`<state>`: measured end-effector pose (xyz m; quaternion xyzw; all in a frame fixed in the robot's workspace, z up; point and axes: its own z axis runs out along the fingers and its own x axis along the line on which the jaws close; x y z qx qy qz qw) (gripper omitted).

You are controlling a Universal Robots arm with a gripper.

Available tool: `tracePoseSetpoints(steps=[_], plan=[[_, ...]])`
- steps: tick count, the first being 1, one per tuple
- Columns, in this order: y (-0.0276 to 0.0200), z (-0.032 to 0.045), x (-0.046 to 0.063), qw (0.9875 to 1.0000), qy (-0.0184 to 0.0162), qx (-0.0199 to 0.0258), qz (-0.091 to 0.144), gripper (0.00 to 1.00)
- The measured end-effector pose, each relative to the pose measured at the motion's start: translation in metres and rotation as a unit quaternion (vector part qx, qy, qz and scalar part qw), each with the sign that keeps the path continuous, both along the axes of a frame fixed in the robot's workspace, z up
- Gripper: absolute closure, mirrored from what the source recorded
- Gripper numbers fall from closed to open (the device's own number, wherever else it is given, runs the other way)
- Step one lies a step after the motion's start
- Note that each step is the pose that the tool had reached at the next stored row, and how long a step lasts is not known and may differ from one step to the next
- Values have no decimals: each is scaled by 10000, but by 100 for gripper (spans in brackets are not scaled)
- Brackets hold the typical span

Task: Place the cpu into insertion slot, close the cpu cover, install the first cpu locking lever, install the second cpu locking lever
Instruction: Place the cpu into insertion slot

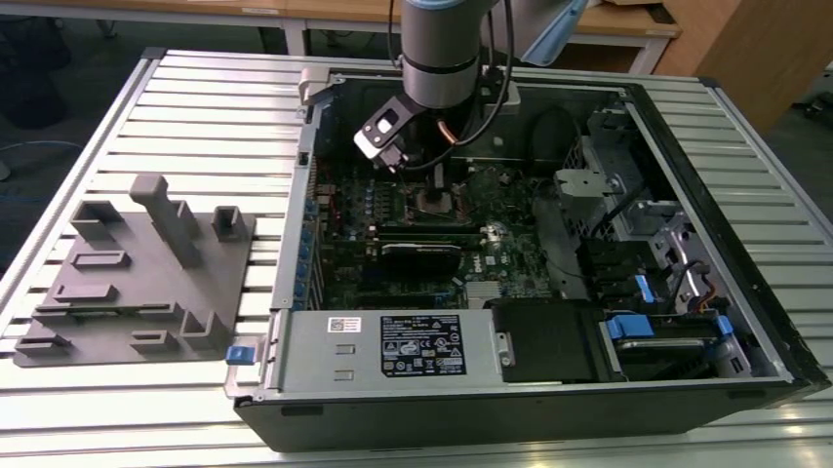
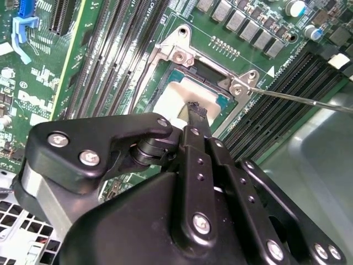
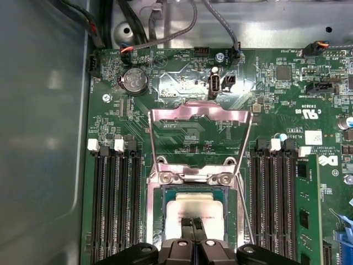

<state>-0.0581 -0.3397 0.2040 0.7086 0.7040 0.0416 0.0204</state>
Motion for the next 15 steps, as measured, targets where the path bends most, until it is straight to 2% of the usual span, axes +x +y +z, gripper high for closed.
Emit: tracePoseSetpoints(steps=[8,15], plan=[[-1,-46,-2,10000,3,-4,-1,89],[-1,-55,-1,10000,1,-1,0,89]])
